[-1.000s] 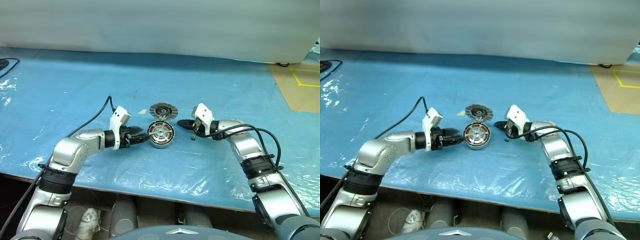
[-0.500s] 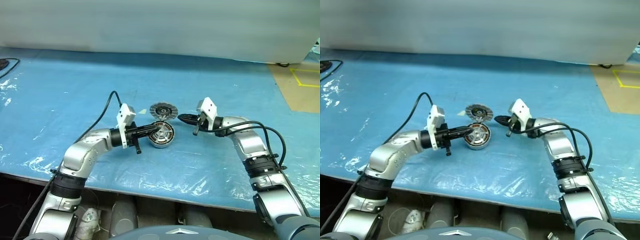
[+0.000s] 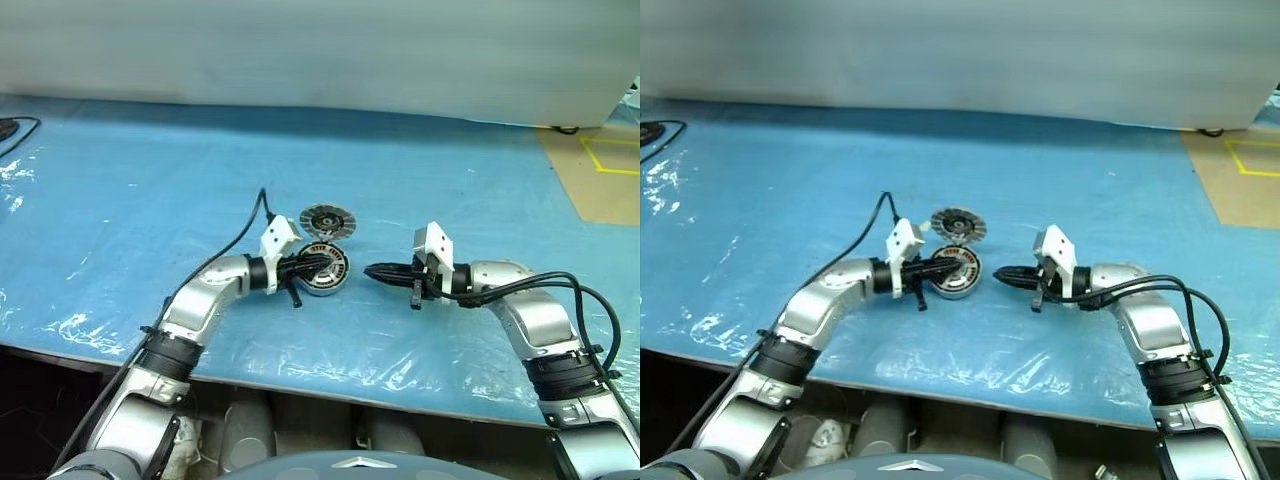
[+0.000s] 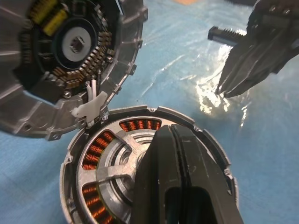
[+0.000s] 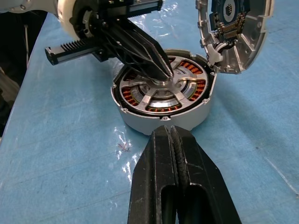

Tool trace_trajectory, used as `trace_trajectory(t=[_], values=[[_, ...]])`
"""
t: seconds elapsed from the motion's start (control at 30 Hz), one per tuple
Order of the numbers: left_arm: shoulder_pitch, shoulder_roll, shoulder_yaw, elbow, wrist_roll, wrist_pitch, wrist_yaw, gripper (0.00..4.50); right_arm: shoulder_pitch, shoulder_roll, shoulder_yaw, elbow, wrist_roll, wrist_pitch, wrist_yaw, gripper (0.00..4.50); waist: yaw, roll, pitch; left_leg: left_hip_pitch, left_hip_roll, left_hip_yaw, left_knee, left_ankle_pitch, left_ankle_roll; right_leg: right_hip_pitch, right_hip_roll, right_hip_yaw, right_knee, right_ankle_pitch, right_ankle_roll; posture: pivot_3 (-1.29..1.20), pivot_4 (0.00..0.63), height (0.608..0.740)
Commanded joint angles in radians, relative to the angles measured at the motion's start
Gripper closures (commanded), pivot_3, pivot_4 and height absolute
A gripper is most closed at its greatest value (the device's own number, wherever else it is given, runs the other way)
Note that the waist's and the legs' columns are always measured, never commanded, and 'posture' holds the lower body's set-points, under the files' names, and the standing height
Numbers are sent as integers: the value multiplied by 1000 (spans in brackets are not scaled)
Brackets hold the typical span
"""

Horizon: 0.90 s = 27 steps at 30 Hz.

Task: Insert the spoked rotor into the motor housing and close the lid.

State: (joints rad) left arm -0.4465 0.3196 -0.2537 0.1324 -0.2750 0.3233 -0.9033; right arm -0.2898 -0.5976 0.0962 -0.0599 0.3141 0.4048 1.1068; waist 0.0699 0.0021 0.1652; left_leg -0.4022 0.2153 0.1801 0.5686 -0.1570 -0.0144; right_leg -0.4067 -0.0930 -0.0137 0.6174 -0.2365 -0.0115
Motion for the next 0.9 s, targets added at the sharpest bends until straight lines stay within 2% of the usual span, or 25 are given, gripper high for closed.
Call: trace_trajectory(t=[0.03, 0.13, 0.27, 0.47, 0.57, 0.67, 0.8, 0.9], values=[[7, 9, -24, 20, 39, -4, -6, 4471, 6, -11, -11, -43, 15, 1, -10, 4500, 1, 1, 0, 0, 0, 0, 0, 0, 0, 0, 0, 0, 0, 0, 0, 0, 150, 740], [16, 14, 6, 3, 16, 9, -12, 4471, 10, -16, -10, -41, 14, -1, -10, 4500, 2, 0, 0, 0, -1, 0, 0, 0, 0, 0, -1, 0, 0, 0, 0, 0, 150, 740], [21, 18, 93, -49, -86, 14, -54, 4471, 2, -12, -5, -32, 13, -7, -12, 4500, 0, 0, 0, 0, -1, 0, 0, 0, 0, 0, -1, 0, 0, 0, 0, 0, 150, 740], [-11, 56, 250, -190, -349, 206, -106, 4471, -19, 6, 13, -13, 7, -16, -15, 4500, 2, 0, 0, -1, -1, 0, 0, 0, 0, -1, -1, -1, 0, 0, 0, 0, 150, 740], [-69, 73, 318, -200, -419, 258, -85, 4471, -28, 11, 19, -11, 15, -12, -11, 4500, 2, 0, 0, -1, -1, 0, 0, 0, 0, -1, -1, -1, 0, 0, 0, 0, 150, 740], [-167, 71, 360, -120, -401, 212, -60, 4471, -33, 12, 25, -19, 33, 11, 3, 4500, 4, 0, 0, -1, -1, 0, 0, 0, 0, 0, -1, -1, 0, 0, 0, 0, 150, 740], [-339, 61, 324, 179, -196, -30, -3, 4471, -33, 13, 31, -35, 39, 30, 4, 4500, 5, 0, 0, -1, -2, 0, 1, 0, 0, 0, -1, 0, 1, 0, 0, 0, 150, 740], [-454, 38, 290, 412, -95, -184, -13, 4471, -32, 15, 32, -48, 42, 40, -1, 4500, 7, 0, 0, -1, -2, -1, 1, 0, 0, 0, -1, 0, 0, 0, 0, 0, 150, 740]])
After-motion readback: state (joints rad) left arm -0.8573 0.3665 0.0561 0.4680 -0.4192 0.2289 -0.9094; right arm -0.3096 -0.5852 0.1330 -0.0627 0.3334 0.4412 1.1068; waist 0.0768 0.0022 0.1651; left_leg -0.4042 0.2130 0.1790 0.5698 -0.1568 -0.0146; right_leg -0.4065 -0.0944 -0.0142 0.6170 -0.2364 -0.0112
